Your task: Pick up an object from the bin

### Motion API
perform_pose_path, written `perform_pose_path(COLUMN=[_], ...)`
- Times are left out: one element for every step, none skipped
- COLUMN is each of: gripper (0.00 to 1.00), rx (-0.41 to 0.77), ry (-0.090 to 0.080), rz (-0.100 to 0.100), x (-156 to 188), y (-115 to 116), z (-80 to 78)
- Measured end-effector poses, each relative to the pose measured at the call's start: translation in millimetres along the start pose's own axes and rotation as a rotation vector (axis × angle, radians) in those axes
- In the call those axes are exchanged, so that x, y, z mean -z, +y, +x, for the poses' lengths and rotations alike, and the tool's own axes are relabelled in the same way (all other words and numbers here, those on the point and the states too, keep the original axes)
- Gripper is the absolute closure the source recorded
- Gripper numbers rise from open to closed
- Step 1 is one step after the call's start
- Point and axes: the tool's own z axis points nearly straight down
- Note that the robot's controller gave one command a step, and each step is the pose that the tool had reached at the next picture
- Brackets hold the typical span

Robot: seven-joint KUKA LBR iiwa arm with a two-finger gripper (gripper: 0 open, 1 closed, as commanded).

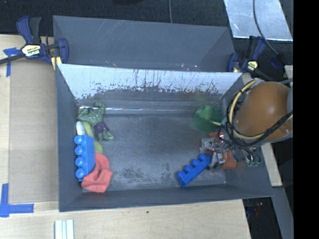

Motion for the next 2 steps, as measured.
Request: perform_pose_path(gripper=[1.00,1.00], rx=[-0.022,0.167], ry=[0.003,-0.006], rz=[0.004,0.008], x=[71.0,72.5], y=[-8.3,-1.7], z=[1.8,-4.1])
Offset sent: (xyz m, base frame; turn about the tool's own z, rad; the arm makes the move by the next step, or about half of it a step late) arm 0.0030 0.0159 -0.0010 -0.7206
